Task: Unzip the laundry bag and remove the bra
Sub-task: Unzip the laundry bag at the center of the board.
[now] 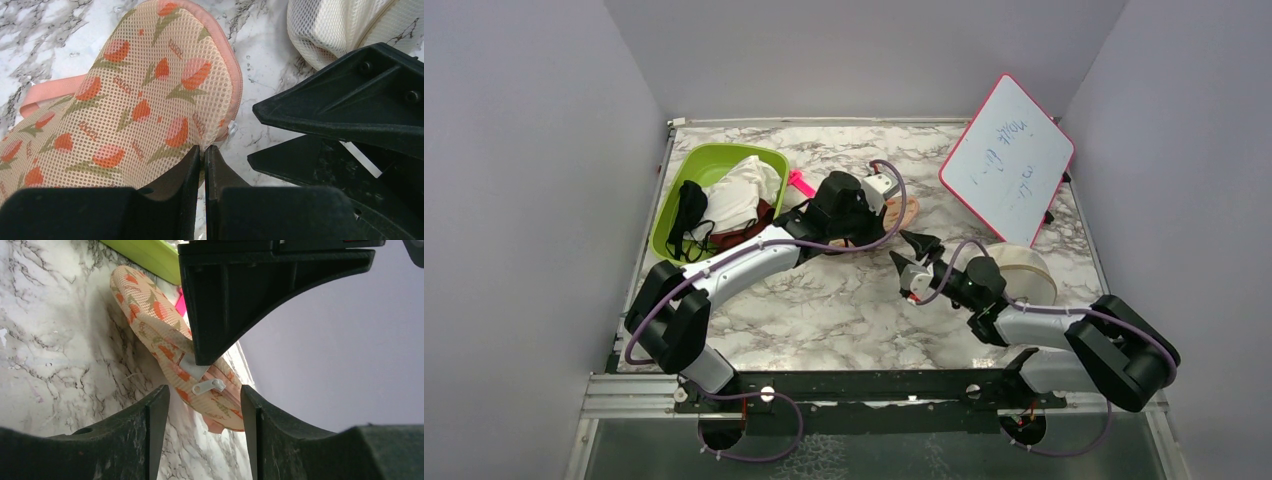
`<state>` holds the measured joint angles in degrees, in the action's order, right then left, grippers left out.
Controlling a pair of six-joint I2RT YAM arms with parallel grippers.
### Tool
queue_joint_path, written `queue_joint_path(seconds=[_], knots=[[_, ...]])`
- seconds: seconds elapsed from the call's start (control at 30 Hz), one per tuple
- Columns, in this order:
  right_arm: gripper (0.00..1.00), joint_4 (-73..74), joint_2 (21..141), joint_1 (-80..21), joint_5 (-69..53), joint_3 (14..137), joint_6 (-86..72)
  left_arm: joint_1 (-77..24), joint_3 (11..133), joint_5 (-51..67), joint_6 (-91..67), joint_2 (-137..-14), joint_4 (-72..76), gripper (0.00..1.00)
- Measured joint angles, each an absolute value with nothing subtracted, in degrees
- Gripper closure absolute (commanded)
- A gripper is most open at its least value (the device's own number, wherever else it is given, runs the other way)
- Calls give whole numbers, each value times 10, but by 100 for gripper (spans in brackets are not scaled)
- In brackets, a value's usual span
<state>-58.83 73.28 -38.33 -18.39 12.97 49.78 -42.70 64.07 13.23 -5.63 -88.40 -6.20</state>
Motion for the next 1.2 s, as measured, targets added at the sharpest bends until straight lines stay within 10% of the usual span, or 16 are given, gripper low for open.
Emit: queue_joint_path(seconds=[1.2], knots=[[55, -671, 808, -390, -129, 157, 590, -417, 650, 167, -62, -884, -65, 100]])
